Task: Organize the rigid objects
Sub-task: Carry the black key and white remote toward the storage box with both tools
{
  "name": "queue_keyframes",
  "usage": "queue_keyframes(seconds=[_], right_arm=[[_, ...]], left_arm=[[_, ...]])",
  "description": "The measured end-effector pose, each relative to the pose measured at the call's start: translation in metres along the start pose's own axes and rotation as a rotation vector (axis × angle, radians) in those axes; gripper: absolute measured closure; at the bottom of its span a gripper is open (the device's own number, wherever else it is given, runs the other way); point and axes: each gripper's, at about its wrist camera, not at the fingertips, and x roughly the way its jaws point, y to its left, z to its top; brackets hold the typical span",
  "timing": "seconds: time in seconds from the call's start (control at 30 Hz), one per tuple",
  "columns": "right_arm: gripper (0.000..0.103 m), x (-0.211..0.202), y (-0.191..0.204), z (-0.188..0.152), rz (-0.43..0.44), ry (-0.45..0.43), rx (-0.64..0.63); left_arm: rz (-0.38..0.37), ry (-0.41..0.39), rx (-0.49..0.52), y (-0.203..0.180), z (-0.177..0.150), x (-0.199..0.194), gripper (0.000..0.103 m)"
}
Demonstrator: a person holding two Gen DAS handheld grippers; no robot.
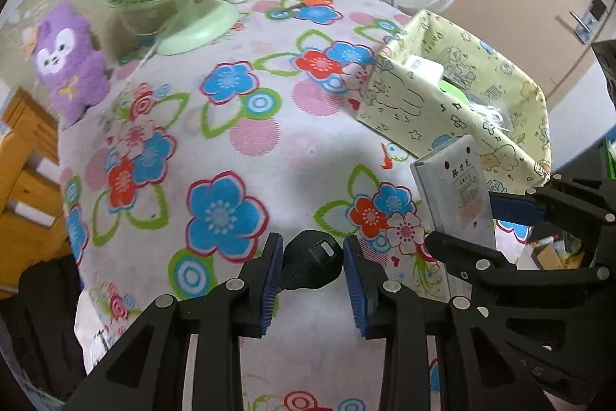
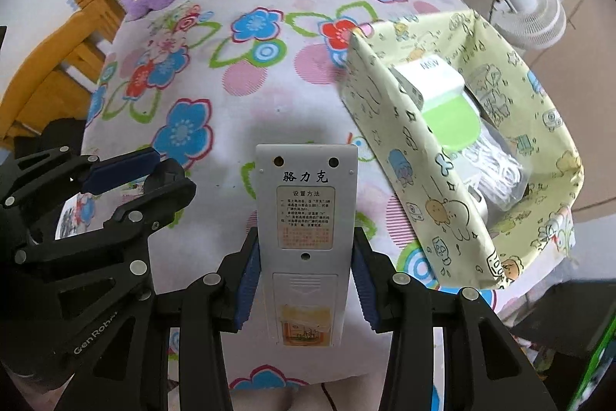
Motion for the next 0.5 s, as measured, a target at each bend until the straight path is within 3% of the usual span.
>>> queue_keyframes(seconds=[0.5], right_arm=[[0.056,-0.031,0.018,0.005,0.039,-0.092,-0.104]], left_arm=[[0.078,-0.087,-0.138,0.011,-0.013,-0.041,0.071]])
